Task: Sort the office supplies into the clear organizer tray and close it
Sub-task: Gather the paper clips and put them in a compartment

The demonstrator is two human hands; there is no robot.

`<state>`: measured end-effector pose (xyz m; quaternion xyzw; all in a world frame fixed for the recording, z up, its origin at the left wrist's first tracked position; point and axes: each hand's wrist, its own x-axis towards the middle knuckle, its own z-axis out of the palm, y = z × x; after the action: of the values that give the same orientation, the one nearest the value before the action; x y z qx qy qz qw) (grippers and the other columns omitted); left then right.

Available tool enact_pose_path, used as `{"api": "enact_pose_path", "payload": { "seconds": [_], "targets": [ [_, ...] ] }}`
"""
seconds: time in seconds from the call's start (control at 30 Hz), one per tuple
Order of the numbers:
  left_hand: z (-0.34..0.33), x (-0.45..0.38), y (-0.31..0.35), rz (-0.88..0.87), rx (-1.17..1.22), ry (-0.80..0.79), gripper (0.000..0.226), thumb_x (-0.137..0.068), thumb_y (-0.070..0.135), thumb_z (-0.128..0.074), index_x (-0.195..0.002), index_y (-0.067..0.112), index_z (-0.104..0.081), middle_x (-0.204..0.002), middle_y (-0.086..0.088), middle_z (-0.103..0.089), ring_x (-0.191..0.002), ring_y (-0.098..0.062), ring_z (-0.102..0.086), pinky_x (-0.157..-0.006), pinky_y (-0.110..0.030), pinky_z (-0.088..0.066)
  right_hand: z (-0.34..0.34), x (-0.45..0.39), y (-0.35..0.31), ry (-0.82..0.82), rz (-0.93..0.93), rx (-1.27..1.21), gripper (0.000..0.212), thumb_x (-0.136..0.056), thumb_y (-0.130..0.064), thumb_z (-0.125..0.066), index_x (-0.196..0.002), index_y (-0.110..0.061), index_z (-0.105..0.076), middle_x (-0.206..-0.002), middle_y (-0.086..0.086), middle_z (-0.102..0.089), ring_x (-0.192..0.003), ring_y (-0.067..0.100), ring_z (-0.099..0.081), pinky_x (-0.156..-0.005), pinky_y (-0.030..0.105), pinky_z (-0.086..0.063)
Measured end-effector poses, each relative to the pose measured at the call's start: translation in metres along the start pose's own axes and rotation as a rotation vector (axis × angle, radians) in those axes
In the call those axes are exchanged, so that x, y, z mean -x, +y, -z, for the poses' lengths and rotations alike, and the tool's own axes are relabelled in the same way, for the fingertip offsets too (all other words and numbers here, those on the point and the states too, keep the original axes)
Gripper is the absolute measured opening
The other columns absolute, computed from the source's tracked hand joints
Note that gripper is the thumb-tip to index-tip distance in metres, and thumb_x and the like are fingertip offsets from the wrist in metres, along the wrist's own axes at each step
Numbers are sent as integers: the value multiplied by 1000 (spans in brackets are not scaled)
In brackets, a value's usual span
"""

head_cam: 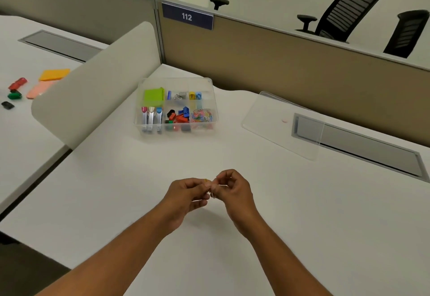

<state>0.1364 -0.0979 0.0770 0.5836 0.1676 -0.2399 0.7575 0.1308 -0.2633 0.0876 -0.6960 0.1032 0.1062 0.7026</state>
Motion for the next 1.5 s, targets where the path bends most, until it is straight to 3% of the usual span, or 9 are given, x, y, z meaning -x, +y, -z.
{"api": "enact_pose_path", "payload": {
  "seconds": [0.33, 0.6, 0.8, 0.93, 1.07, 1.13, 1.33, 1.43, 1.5],
  "targets": [
    [32, -51, 81, -196, -162, 284, 5, -93, 22, -75, -94, 20, -79, -89, -2, -80, -84, -22, -77, -76, -30, -64, -47, -74, -34, 152, 156, 265, 18, -90, -1, -72, -93, -18, -71, -86, -4, -73, -79, 14, -71, -65, 30, -64],
    [76, -116, 149, -343, -283, 236, 6, -92, 21, -77, -94, 18, -81, -76, 3, -79, -66, -10, -74, -63, -21, -59, -90, -206, -101, 287, 394, 585, 11, -97, -9, -66, -100, -18, -64, -98, -5, -68, -89, 9, -67, -68, 7, -53],
    [98, -163, 163, -343, -366, 215, 10, -93, 20, -76, -101, 18, -80, -82, 2, -79, -63, -5, -71, -57, -16, -54, -101, -260, -96, 307, 302, 824, 4, -104, -20, -56, -101, -23, -57, -106, -3, -66, -92, 13, -66, -64, 3, -42],
    [102, -180, 160, -339, -367, 171, 10, -91, 14, -77, -101, 16, -80, -74, 2, -78, -58, -4, -70, -54, -9, -48, -107, -238, -88, 377, 221, 677, 7, -102, -25, -60, -108, -27, -62, -107, -11, -67, -94, 9, -67, -71, 5, -49],
    [99, -187, 153, -344, -337, 90, 12, -91, 18, -77, -88, 29, -77, -71, 2, -78, -61, -10, -73, -57, -12, -49, -120, -194, -77, 210, 81, 250, 15, -98, -18, -67, -109, -27, -72, -101, -8, -75, -90, 15, -74, -75, 29, -63],
    [95, -187, 147, -322, -326, 51, 11, -92, 20, -76, -88, 29, -78, -72, 6, -78, -62, -8, -72, -57, -14, -50, -120, -186, -72, 261, 57, 202, 21, -93, -9, -71, -106, -24, -76, -97, -5, -76, -85, 19, -76, -75, 31, -63],
    [85, -188, 140, -259, -274, 78, 13, -92, 30, -76, -99, 21, -82, -74, 12, -74, -61, 2, -65, -55, -12, -50, -102, -205, -78, 441, 121, 383, 14, -89, -11, -75, -95, -23, -75, -86, -9, -76, -79, 12, -74, -75, 30, -63],
    [86, -191, 143, -281, -279, 105, 20, -91, 29, -77, -107, 17, -82, -80, 7, -76, -60, 2, -64, -54, -10, -47, -96, -219, -87, 451, 229, 618, 18, -90, -7, -72, -101, -22, -75, -98, -10, -73, -87, 6, -69, -69, 13, -56],
    [87, -192, 144, -288, -258, 117, 20, -91, 23, -78, -110, 17, -79, -81, -2, -77, -59, 1, -64, -55, -10, -47, -94, -226, -87, 427, 235, 751, 23, -92, -5, -69, -109, -20, -74, -110, -7, -70, -92, 7, -67, -70, 13, -56]
  ]
}}
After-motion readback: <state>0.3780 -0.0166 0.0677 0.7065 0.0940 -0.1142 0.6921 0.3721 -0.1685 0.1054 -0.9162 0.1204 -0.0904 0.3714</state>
